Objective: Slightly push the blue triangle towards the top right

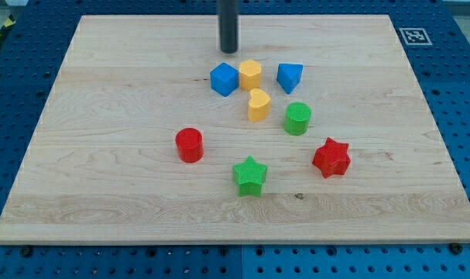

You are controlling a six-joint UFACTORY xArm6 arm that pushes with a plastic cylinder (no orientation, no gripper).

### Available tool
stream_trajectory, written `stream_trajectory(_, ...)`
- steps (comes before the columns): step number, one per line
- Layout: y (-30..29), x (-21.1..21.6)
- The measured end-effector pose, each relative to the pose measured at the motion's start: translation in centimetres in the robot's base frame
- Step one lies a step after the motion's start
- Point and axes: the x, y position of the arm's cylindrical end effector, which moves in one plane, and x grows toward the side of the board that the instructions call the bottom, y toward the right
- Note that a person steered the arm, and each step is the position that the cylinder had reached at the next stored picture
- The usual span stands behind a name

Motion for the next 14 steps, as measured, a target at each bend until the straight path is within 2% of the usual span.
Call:
stream_trajectory(1,0.1,0.0)
stream_trajectory(2,4.5,0.0)
stream_trajectory(3,11.6,0.2)
stream_trajectory(4,18.6,2.9)
stream_trajectory(5,22.3,7.9)
stream_trajectory(6,22.7,11.4)
stream_trajectory(8,18.6,13.3)
stream_trajectory(10,13.5,13.3)
stream_trajectory(12,12.6,13.5)
stream_trajectory(14,9.2,12.0)
